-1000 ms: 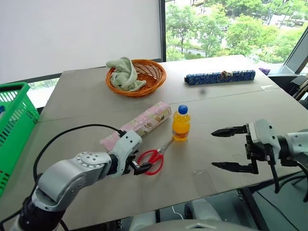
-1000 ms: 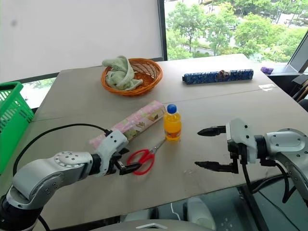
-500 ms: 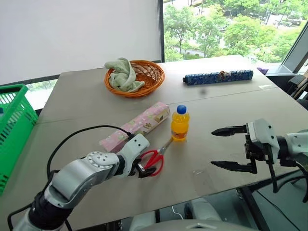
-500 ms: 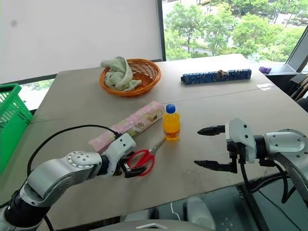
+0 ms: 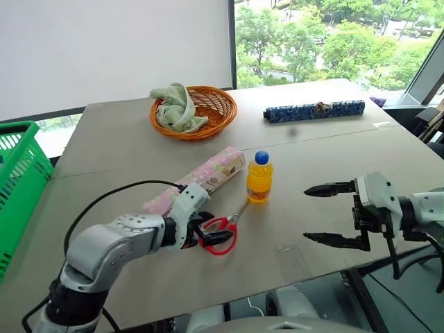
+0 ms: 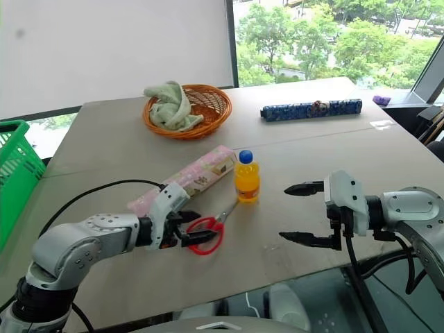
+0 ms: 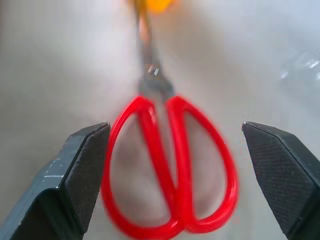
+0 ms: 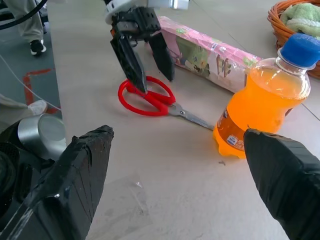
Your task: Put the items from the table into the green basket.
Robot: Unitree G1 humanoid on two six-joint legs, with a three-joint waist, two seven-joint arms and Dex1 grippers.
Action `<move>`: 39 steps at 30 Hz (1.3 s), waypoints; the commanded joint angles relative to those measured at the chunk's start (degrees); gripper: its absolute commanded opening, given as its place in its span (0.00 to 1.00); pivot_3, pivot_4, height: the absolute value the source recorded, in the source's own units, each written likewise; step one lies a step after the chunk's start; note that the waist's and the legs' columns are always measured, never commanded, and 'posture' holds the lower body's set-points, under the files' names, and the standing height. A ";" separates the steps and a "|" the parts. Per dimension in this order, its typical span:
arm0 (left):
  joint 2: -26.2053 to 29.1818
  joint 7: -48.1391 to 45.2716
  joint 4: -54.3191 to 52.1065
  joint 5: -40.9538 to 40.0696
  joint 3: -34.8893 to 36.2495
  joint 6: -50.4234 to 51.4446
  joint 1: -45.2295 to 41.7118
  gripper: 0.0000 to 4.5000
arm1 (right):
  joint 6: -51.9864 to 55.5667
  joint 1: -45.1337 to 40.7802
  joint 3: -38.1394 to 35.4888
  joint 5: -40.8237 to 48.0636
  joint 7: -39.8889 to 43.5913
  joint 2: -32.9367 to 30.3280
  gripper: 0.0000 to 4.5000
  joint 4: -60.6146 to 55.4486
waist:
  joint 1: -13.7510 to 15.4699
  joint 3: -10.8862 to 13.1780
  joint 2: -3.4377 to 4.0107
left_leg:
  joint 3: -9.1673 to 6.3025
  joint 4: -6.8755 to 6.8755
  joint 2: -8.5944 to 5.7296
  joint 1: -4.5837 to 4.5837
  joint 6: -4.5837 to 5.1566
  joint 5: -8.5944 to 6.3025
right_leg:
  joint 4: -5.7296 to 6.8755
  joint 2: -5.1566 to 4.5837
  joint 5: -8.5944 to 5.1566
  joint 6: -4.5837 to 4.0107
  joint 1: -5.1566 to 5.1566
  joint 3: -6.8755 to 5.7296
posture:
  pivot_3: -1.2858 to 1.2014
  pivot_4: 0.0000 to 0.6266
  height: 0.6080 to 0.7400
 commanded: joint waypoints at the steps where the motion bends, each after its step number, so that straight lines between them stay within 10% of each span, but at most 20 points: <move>1: 1.81 -0.41 0.54 0.53 0.72 -0.39 -0.91 0.97 | -0.52 -0.98 -1.40 0.38 -0.39 -0.15 1.00 -1.10 | -0.02 0.00 0.00 | 0.00 -0.01 0.01 0.00 0.00 0.00 | 0.01 0.02 0.00 0.00 0.00 -0.01 | 0.46 0.00 1.00; 10: 7.97 3.56 1.67 19.68 -17.81 -15.28 4.19 0.97 | -0.50 -1.47 -0.93 0.30 -0.31 0.04 1.00 -1.07 | 0.19 -0.07 0.10 | -0.01 -0.03 0.00 0.05 -0.01 -0.01 | -0.02 -0.07 0.00 0.00 0.01 0.11 | 0.46 0.00 1.00; 19: 6.47 2.32 2.88 24.62 -20.11 -20.01 5.19 0.97 | -0.14 -1.36 -1.13 0.60 -0.35 -0.15 1.00 -1.34 | 0.33 -0.47 0.67 | -0.04 -0.04 -0.03 0.21 -0.07 -0.05 | -0.09 -0.14 -0.01 -0.01 0.13 0.12 | 0.46 0.00 1.00; 26: 1.70 -3.31 1.20 3.75 0.82 -2.36 -6.81 0.97 | -0.01 -0.88 -1.63 0.42 -0.71 -0.33 1.00 -1.54 | 0.17 -0.13 0.17 | -0.04 0.00 -0.02 -0.06 0.00 -0.01 | -0.06 -0.06 0.00 0.00 0.00 -0.11 | 0.46 0.00 1.00; 39: -8.37 8.63 11.99 8.90 -20.84 18.81 -29.30 0.97 | 0.11 -0.02 -2.60 1.05 -0.96 -0.76 1.00 -2.18 | -1.18 -0.04 0.01 | -0.07 0.00 -0.16 -0.08 0.06 -0.05 | 0.03 0.07 -0.07 0.14 0.00 -0.03 | 0.44 0.00 1.00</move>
